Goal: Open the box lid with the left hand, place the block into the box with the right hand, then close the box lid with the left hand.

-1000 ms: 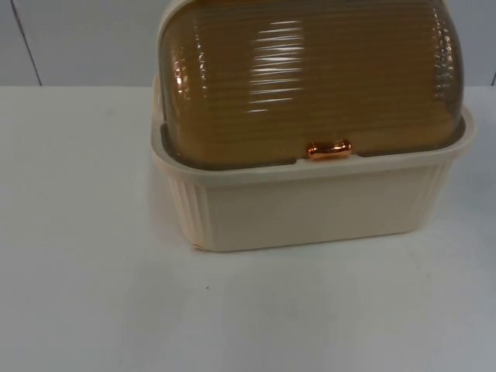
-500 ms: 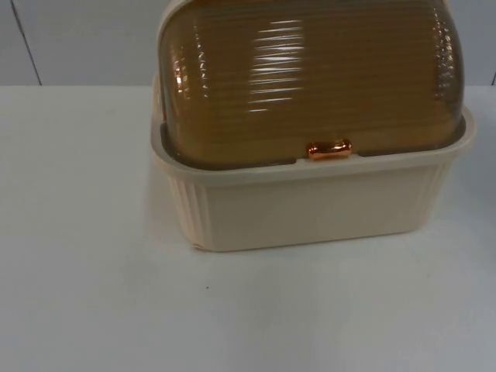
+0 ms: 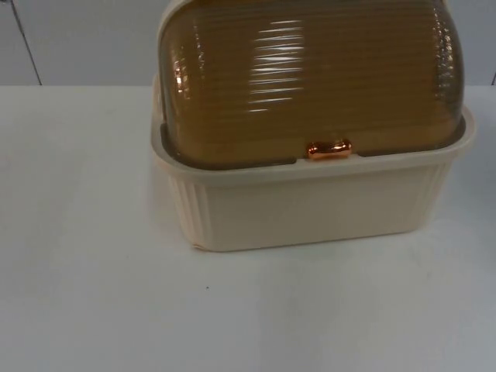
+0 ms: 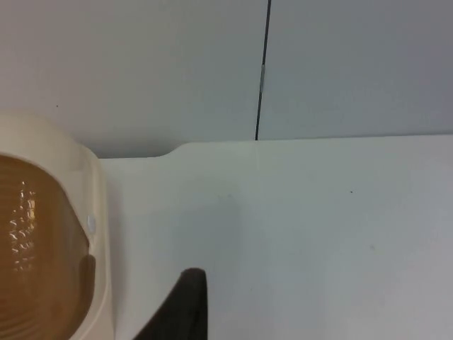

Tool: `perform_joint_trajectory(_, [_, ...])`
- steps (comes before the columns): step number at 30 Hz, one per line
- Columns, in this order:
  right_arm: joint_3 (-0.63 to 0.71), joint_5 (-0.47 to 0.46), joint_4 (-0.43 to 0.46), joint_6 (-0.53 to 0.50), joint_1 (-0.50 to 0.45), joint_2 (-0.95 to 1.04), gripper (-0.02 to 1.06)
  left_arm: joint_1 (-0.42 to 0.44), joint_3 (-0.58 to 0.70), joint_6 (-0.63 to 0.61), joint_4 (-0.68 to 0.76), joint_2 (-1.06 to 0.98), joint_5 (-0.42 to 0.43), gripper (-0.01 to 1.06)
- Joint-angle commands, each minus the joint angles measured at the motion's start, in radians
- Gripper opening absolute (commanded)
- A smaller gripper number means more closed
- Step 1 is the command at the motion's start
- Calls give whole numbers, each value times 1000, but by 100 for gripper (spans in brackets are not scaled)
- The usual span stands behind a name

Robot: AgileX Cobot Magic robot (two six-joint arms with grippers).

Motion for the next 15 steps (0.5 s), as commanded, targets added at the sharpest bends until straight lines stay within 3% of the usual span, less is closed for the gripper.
perform_joint_trajectory(1, [-6,-12,-6,5,-1,-1,105,-72,-7,42,-12,26,-26,105])
perform_joint_trajectory(5, [-6,-10,-13,5,-1,-1,105,-267,-43,95,20,126,-44,105])
perform_joint_trajectory(6, [-6,-10,-13,5,-1,-1,105,-267,-43,95,20,126,-44,105])
perform_joint_trajectory(11, [-6,-4,-28,5,-1,-1,105,-470,-159,182,112,278,12,105])
perform_joint_trajectory(15, [-6,-4,-30,5,-1,-1,105,-566,-187,229,202,343,11,105])
